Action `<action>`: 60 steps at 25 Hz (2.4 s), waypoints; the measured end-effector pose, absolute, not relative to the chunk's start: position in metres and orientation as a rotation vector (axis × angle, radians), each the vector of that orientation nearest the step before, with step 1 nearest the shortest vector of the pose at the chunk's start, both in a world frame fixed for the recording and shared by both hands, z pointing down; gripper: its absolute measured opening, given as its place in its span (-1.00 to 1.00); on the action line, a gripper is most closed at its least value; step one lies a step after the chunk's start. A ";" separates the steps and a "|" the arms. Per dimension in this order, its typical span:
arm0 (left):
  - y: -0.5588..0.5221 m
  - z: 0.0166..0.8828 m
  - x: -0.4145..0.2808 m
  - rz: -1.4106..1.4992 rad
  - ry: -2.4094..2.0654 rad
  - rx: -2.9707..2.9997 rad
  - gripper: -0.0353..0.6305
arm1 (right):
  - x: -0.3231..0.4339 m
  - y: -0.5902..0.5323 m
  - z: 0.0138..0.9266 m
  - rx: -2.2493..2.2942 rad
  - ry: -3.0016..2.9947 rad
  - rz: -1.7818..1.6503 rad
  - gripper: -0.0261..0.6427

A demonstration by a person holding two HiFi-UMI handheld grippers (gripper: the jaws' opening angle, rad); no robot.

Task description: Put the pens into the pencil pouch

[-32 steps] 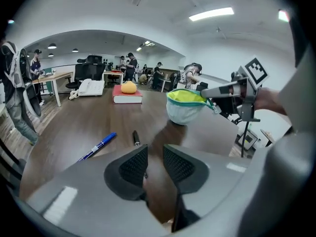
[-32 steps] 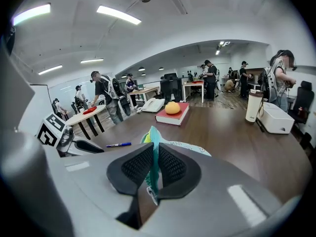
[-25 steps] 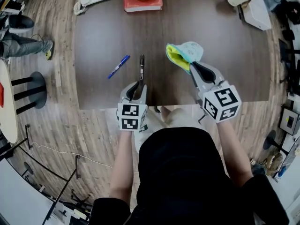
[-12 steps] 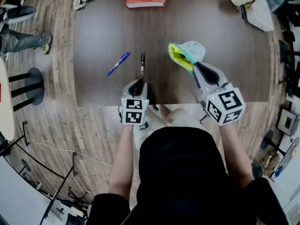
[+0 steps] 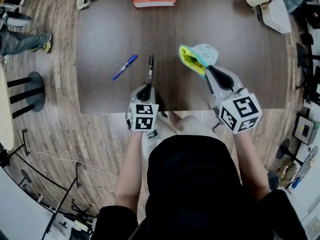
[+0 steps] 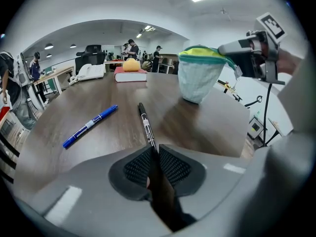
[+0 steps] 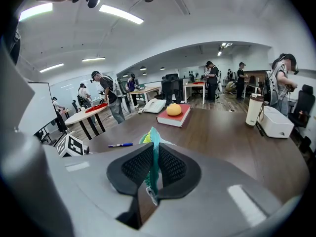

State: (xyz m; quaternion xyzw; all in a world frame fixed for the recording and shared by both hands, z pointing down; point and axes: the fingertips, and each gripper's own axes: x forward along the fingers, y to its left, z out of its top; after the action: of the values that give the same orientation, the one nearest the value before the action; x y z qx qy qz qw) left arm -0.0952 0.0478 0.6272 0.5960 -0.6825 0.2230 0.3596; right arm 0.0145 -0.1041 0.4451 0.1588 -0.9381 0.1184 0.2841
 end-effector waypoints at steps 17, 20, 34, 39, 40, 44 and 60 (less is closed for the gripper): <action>0.049 0.621 -0.098 0.546 -1.783 1.516 -0.80 | 0.018 -0.108 0.444 0.427 -2.516 0.323 -0.81; 0.048 0.613 -0.100 0.543 -1.792 1.530 -0.80 | 0.017 -0.109 0.444 0.428 -2.519 0.327 -0.81; 0.051 0.531 -0.096 0.490 -1.855 1.646 -0.80 | 0.010 -0.112 0.439 0.443 -2.557 0.340 -0.81; 0.051 0.502 -0.086 0.487 -1.866 1.696 -0.80 | 0.011 -0.109 0.439 0.442 -2.565 0.353 -0.81; 0.050 0.498 -0.083 0.486 -1.866 1.704 -0.80 | 0.012 -0.109 0.439 0.440 -2.567 0.354 -0.81; 0.047 0.482 -0.076 0.491 -1.871 1.733 -0.80 | 0.013 -0.109 0.437 0.437 -2.576 0.355 -0.81; 0.038 0.451 -0.046 0.559 -1.756 1.883 -0.80 | 0.018 -0.104 0.438 0.438 -2.595 0.364 -0.81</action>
State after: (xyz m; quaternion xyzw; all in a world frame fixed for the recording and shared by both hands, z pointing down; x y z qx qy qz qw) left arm -0.0462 0.0377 0.4508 0.6919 -0.6452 0.2053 0.2505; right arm 0.0176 -0.1039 0.4379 0.1601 -0.9482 0.1329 0.2401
